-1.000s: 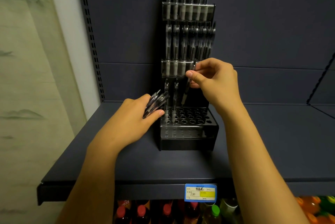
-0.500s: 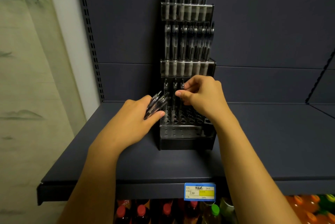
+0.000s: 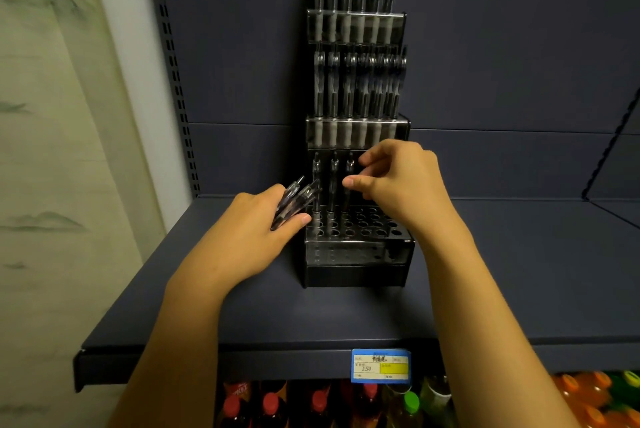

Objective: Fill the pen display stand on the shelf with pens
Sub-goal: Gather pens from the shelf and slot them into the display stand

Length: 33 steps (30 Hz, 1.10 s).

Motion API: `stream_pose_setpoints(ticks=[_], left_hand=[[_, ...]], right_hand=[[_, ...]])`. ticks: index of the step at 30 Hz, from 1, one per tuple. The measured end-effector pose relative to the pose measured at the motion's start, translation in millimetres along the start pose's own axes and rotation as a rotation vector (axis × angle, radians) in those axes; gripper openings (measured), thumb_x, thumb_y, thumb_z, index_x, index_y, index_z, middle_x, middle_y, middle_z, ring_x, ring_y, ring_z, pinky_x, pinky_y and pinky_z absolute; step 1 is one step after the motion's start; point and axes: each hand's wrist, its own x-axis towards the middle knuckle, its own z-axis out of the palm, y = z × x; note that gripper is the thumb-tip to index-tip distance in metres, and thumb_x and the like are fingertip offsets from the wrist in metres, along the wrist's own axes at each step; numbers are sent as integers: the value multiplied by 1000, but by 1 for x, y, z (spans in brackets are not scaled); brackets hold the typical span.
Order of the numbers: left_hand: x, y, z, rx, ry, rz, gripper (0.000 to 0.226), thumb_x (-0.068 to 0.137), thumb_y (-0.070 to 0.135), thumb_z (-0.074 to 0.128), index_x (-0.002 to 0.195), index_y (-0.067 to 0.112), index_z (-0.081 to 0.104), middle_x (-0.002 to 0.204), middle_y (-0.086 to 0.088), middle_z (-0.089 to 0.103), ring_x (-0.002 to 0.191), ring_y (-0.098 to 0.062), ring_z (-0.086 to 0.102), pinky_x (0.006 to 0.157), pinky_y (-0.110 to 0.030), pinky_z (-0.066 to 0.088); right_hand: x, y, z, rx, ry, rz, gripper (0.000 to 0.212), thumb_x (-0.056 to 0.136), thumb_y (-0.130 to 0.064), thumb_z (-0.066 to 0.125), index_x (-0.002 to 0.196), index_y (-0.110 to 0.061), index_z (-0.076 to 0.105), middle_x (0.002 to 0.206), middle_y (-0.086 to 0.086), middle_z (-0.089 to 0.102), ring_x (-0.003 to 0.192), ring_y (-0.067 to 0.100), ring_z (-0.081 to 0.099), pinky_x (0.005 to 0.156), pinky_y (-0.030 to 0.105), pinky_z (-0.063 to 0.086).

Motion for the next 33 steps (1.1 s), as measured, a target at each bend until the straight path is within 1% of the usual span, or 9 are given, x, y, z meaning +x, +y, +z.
stream_pose_setpoints(ticks=[3, 5, 7, 11, 16, 19, 27, 30, 33], left_hand=[[1, 3, -1, -31, -5, -5, 23, 95, 46, 61, 84, 30, 50, 71, 4, 56, 58, -9, 54, 55, -13, 39], [1, 7, 0, -52, -14, -5, 21, 94, 47, 62, 84, 33, 50, 73, 5, 58, 60, -6, 56, 53, -14, 39], [1, 11, 2, -52, -20, 0, 21, 95, 49, 60, 86, 32, 51, 75, 4, 60, 59, -9, 57, 51, -17, 38], [-1, 16, 4, -31, -37, 15, 24, 96, 49, 57, 85, 29, 50, 73, 3, 58, 59, -12, 54, 50, -19, 35], [-1, 17, 4, 2, -56, 21, 23, 95, 49, 58, 85, 31, 48, 74, 3, 58, 61, -11, 55, 50, -20, 35], [-2, 20, 3, -32, -50, 18, 23, 94, 48, 62, 82, 36, 46, 74, 5, 58, 61, -7, 55, 50, -17, 36], [0, 21, 1, -16, -38, 17, 22, 91, 45, 68, 94, 28, 54, 80, 6, 61, 66, -9, 59, 55, -21, 42], [0, 21, 0, 16, -31, 13, 24, 90, 44, 69, 92, 27, 52, 77, 6, 58, 64, -9, 56, 52, -18, 36], [1, 23, 0, 15, -11, 13, 24, 90, 43, 70, 92, 25, 53, 74, 6, 55, 59, -10, 52, 54, -13, 39]], right_hand=[[-11, -17, -11, 114, -144, -108, 25, 76, -26, 88, 96, -22, 73, 79, -2, 74, 76, 9, 72, 85, 36, 60], [-19, -26, -15, 177, -298, -180, 25, 74, -23, 89, 95, -25, 76, 83, -2, 73, 81, 15, 72, 86, 38, 60], [-21, -29, -14, 159, -362, -226, 28, 71, -23, 91, 95, -27, 78, 81, -2, 68, 78, 16, 69, 84, 37, 60], [-20, -28, -11, 61, -370, -248, 24, 70, -28, 92, 90, -30, 79, 83, 3, 66, 70, 6, 56, 78, 33, 56], [-22, -28, -12, -12, -376, -257, 23, 69, -28, 92, 89, -28, 79, 90, -7, 69, 72, 2, 60, 72, 20, 53], [-22, -27, -11, 29, -346, -241, 18, 73, -23, 90, 87, -25, 79, 90, -9, 67, 75, 6, 62, 76, 23, 55], [-21, -19, -19, 130, -283, -210, 13, 80, -17, 85, 82, -26, 76, 88, -8, 69, 84, 14, 68, 84, 36, 59], [-18, -14, -26, 184, -275, -179, 13, 82, -14, 82, 84, -24, 75, 87, -2, 74, 85, 17, 72, 87, 39, 60], [-17, -11, -31, 342, -297, -170, 13, 85, -1, 76, 89, -13, 75, 92, 10, 76, 91, 27, 74, 87, 38, 61]])
